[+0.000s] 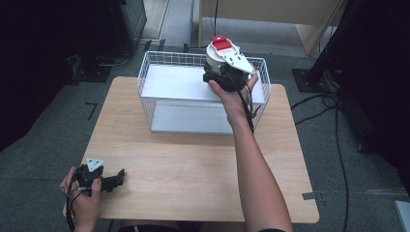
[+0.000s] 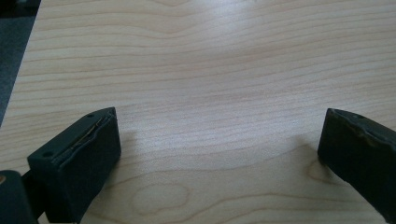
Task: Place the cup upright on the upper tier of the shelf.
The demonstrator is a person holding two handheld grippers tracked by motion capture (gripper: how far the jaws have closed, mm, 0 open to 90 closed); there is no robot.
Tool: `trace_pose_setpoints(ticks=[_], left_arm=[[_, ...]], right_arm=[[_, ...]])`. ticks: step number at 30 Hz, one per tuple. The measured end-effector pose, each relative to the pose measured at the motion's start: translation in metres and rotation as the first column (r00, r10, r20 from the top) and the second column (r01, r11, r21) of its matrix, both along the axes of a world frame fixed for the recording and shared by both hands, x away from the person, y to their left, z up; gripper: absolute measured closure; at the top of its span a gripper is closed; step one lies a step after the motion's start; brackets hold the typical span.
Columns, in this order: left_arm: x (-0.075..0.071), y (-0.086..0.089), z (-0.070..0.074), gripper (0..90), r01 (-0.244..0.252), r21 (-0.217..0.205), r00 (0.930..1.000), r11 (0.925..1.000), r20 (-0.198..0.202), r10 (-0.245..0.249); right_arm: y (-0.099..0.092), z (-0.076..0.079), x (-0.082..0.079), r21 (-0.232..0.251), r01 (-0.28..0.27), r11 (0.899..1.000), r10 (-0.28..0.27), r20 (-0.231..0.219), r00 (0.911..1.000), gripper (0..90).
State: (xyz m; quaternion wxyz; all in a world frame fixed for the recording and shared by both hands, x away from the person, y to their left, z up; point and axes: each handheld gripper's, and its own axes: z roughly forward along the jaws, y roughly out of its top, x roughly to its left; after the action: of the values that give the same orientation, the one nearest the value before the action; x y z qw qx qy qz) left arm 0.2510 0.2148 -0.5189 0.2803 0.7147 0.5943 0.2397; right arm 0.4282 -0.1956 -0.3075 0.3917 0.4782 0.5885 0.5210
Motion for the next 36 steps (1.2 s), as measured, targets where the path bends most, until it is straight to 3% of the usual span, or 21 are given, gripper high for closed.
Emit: trace_pose_setpoints(ticks=[7, 36], left_arm=[[0.000, 0.000, 0.000, 0.0, 0.000, 0.000, 1.0000, 1.0000, 0.000, 0.000], [0.000, 0.000, 0.000, 0.0, 0.000, 0.001, 1.0000, 1.0000, -0.001, 0.000]], right_arm=[[0.000, -0.001, -0.001, 0.001, -0.025, 1.000, 0.025, -0.018, 0.9995, 2.3], [-0.011, -0.022, -0.025, 0.010, -0.086, 0.996, 0.087, -0.051, 0.9949, 2.3]])
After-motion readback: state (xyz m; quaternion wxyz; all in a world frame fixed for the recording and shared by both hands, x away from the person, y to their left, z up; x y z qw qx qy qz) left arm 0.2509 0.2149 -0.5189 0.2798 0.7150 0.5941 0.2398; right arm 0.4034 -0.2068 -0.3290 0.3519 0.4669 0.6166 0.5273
